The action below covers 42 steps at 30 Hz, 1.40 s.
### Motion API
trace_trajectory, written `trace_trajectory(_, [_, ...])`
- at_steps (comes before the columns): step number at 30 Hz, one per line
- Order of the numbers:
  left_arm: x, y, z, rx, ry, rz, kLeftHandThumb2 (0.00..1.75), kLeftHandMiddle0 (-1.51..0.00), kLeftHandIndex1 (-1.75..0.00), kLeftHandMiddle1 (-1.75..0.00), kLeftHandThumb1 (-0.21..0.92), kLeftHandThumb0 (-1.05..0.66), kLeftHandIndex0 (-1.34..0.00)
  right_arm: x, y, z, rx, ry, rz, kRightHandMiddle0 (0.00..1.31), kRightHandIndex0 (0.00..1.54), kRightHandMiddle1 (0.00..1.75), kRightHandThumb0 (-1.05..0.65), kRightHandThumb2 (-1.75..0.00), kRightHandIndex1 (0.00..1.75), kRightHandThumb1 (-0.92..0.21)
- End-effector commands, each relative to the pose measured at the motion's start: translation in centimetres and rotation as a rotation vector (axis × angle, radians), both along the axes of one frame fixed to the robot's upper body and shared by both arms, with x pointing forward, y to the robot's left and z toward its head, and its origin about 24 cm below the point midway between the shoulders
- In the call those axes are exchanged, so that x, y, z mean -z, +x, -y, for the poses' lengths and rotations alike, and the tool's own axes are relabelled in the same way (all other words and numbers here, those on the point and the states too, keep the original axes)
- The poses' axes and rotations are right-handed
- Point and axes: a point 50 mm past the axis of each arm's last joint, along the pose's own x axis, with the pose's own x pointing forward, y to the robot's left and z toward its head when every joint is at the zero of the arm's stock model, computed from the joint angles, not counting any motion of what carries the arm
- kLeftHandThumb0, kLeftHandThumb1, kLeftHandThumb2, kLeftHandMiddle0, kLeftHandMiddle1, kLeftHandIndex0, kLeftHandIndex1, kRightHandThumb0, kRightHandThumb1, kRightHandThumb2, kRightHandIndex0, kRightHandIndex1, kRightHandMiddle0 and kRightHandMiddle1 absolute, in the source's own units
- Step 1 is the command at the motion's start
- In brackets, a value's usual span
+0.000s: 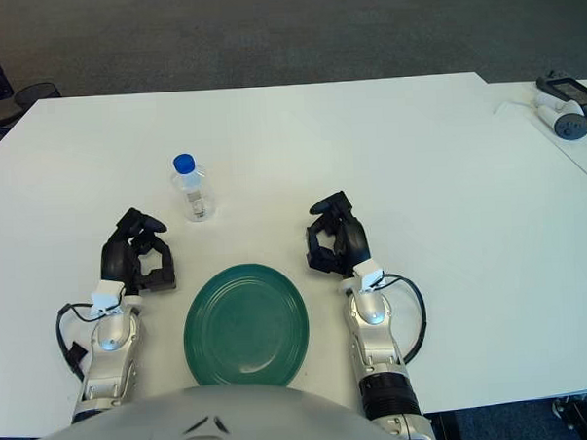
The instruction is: Put the bottle into the plate.
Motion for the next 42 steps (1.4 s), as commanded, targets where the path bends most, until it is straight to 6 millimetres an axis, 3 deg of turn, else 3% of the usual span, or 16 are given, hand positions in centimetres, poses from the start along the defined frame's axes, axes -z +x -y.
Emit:
trace_trajectory(1, [-1.17, 0.17, 0.19, 0.006, 0.032, 0.006, 1.73, -0.88, -1.75, -1.74, -0.04, 0.0, -0.65, 2.67, -1.51, 0.19, 0.011, 0.013, -0.152, 0.18, 0.48, 1.75, 0.0, -1.03, 1.69, -0.56])
trace_trajectory(7, [-1.56, 0.21, 0.25, 0.034, 0.074, -0.012, 1.67, -0.87, -1.69, -1.74, -0.01, -0.01, -0.65, 2.65, -1.5, 0.16, 0.012, 0.015, -0.154, 0.18, 0.48, 1.75, 0.0, -1.03, 1.69, -0.56])
trace_trajectory(10, [-1.72, -0.07, 0.32, 0.069, 0.128, -0.034, 1.42, -0.71, -1.64, -1.74, 0.21, -0.01, -0.51, 2.65, -1.5, 0.17, 0.009, 0.019, -0.153, 0.19, 0.48, 1.75, 0.0, -1.03, 1.7, -0.56])
trace_trajectory(12, [-1.78, -0.22, 0.43, 0.098, 0.153, -0.051, 1.15, -0.44, -1.6, -1.57, 0.41, -0.28, -0.31, 2.65, -1.51, 0.2, 0.007, 0.021, -0.152, 0.19, 0.48, 1.75, 0.0, -1.03, 1.7, -0.56])
trace_trajectory(13, [-1.86, -0.25, 0.47, 0.11, 0.161, -0.057, 0.93, -0.28, -1.51, -1.4, 0.56, -0.47, -0.2, 2.64, -1.51, 0.2, 0.006, 0.022, -0.152, 0.19, 0.48, 1.75, 0.0, -1.03, 1.7, -0.56])
trace_trajectory(15, [-1.93, -0.25, 0.47, 0.132, 0.182, -0.066, 0.61, -0.11, -1.21, -1.05, 0.77, -0.7, -0.08, 2.64, -1.5, 0.2, 0.005, 0.022, -0.151, 0.18, 0.48, 1.75, 0.0, -1.03, 1.7, -0.56])
trace_trajectory(18, [-1.96, -0.18, 0.41, 0.148, 0.223, -0.06, 0.45, -0.04, -0.92, -0.74, 0.87, -0.85, -0.03, 2.64, -1.48, 0.19, 0.006, 0.022, -0.152, 0.18, 0.48, 1.75, 0.0, -1.03, 1.7, -0.56])
trace_trajectory(21, [-1.85, -0.15, 0.36, 0.155, 0.245, -0.05, 0.38, -0.01, -0.69, -0.52, 0.9, -0.95, -0.01, 2.61, -1.55, 0.21, 0.005, 0.023, -0.151, 0.18, 0.47, 1.75, 0.0, -1.02, 1.7, -0.57])
trace_trajectory(28, [-1.48, -0.31, 0.23, 0.181, 0.235, -0.062, 0.29, 0.0, -0.33, -0.1, 0.92, -1.04, 0.0, 2.61, -1.57, 0.25, 0.002, 0.021, -0.152, 0.17, 0.47, 1.75, 0.0, -1.02, 1.7, -0.57])
trace_trajectory(34, [-1.33, -0.44, 0.12, 0.203, 0.21, -0.078, 0.23, 0.0, -0.08, -0.01, 0.92, -1.05, 0.0, 2.64, -1.59, 0.3, 0.0, 0.017, -0.152, 0.17, 0.47, 1.75, 0.0, -1.01, 1.7, -0.58])
trace_trajectory(42, [-1.08, -0.49, 0.0, 0.175, 0.148, -0.093, 0.19, 0.0, 0.0, 0.0, 0.91, -1.05, 0.0, 2.65, -1.6, 0.36, -0.004, 0.011, -0.152, 0.17, 0.47, 1.75, 0.0, -1.01, 1.7, -0.58])
